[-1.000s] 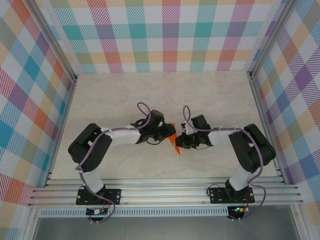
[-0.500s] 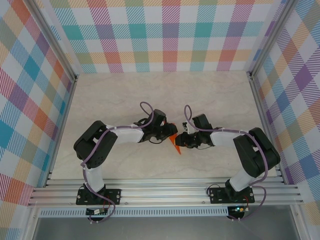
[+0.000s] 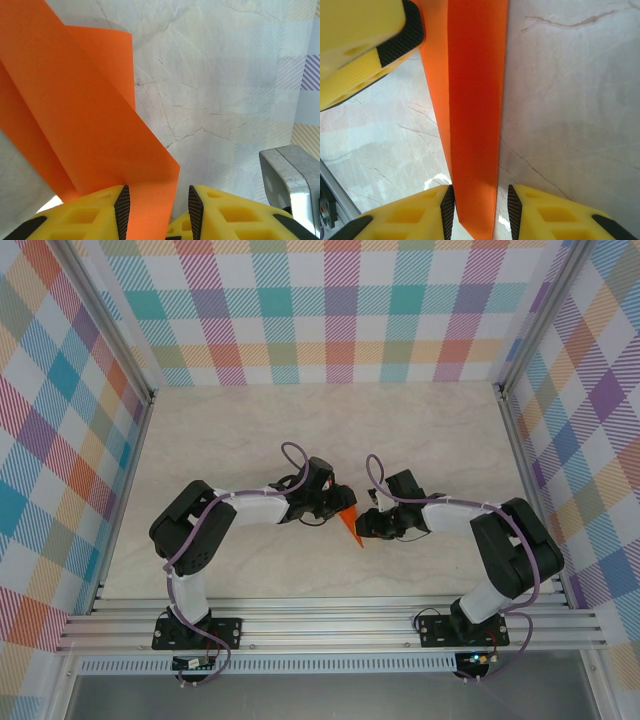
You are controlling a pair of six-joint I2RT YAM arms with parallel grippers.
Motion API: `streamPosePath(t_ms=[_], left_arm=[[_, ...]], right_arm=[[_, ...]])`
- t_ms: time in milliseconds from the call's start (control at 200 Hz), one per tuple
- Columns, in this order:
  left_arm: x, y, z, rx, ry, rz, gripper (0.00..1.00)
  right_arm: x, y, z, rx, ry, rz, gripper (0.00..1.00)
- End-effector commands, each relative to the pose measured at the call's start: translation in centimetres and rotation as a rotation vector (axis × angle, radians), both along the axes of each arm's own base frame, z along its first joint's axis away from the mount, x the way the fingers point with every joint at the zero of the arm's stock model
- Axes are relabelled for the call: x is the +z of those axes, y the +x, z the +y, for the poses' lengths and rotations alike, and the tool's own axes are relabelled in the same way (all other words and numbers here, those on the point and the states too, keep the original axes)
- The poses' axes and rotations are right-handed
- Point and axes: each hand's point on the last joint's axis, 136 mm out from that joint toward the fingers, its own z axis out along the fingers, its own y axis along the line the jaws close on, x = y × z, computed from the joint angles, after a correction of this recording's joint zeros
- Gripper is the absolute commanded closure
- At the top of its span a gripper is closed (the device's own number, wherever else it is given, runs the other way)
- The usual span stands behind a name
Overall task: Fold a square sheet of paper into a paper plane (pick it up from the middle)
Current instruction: Fold the wing for the fifth time at the center of the table.
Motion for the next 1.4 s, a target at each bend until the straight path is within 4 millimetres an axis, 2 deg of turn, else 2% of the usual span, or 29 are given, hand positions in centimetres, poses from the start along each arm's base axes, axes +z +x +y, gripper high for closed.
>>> streamPosePath(t_ms=[0, 200, 510, 785, 970, 1395], left_arm=[[-0.2, 0.2, -0.1, -0.010, 0.017, -0.001, 0.62], [-0.2, 0.2, -0.1, -0.008, 0.022, 0.002, 0.62], [0.3, 0.1, -0.1, -0.010, 0.015, 0.003, 0.62], [2.0, 0.1, -0.2, -0.004, -0.019, -0.008, 0.56], [3.0, -0.4, -1.3, -0.043, -0.085, -0.006, 0.50], [3.2, -0.3, -2.8, -0.087, -0.126, -0.007, 0.42]], right_arm=[[0.0, 0.2, 0.2, 0.025, -0.002, 0.002, 0.67], [-0.5, 0.3, 0.1, 0.019, -0.018, 0.014, 0.79], [-1.2, 0.2, -0.2, 0.010, -0.039, 0.042, 0.85], [-1.7, 0.1, -0.3, 0.007, -0.052, 0.062, 0.86], [-1.8, 0.1, -0.3, 0.006, -0.058, 0.064, 0.86], [-2.2, 0.1, -0.5, 0.002, -0.072, 0.071, 0.86]])
